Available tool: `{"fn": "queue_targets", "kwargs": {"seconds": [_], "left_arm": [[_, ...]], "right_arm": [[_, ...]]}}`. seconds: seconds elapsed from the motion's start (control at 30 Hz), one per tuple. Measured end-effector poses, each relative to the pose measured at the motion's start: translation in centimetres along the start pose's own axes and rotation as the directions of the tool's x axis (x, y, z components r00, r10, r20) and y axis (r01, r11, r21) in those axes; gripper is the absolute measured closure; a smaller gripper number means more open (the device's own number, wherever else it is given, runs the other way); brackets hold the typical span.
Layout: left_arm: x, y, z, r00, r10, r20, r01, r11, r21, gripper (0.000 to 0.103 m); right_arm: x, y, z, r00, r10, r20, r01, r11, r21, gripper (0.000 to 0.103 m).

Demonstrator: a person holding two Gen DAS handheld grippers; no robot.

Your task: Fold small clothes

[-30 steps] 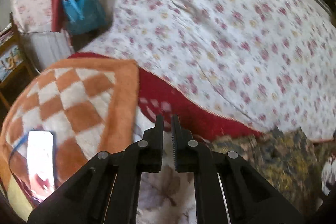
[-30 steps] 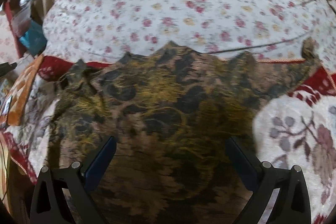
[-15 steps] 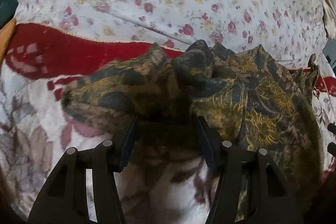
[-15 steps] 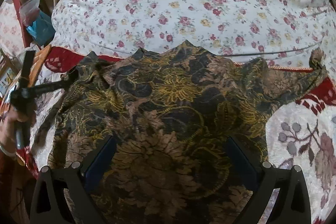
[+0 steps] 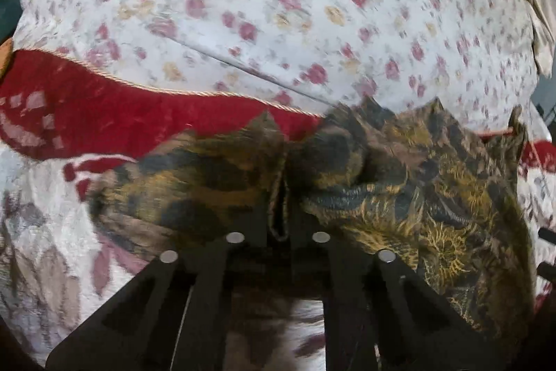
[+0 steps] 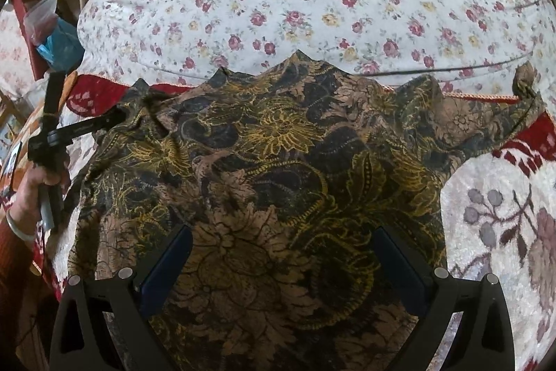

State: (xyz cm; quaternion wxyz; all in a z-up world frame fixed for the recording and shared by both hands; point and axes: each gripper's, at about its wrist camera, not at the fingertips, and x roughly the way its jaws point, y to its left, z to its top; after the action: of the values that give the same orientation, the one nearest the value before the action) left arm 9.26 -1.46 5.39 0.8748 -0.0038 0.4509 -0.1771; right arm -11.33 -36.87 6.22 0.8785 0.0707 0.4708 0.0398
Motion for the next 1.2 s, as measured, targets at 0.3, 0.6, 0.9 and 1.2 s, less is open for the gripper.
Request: {"fn": "queue_targets", "kwargs": {"seconds": [0.3,0.6,0.9,1.2], "left_arm": [[-12.4,11.9,3.4,0.950,0.265,0.168,-0.231,0.952,-0.199,0.099],[-23.2,21.1,4.3,0.861,0.445,0.247,-0.344,0.867,-0.362,0.099],[-22.5,22.2,4.2,0.891,0.428,0.154,-0.357,0.868,-0.345,0.099],[-19.7,14.9,4.3,0.947,0.280,0.155,-0.242,0.943,-0.228,0.099]], "right_arm": [[1.2,2.9,1.1,0.998,0.061,0.001,-0.061,0.997,-0.037,0.000],[3.7,11.7,4.4,0.962,0.271,0.016,-0.268,0.956,-0.118,0.000],[13.4,23.8,5.2,0.886,0.438,-0.150,-0.461,0.867,-0.189,0.000],[9.1,22.6,3.5,0.941,0.328,-0.079,-0.332,0.864,-0.379,0.001]]}}
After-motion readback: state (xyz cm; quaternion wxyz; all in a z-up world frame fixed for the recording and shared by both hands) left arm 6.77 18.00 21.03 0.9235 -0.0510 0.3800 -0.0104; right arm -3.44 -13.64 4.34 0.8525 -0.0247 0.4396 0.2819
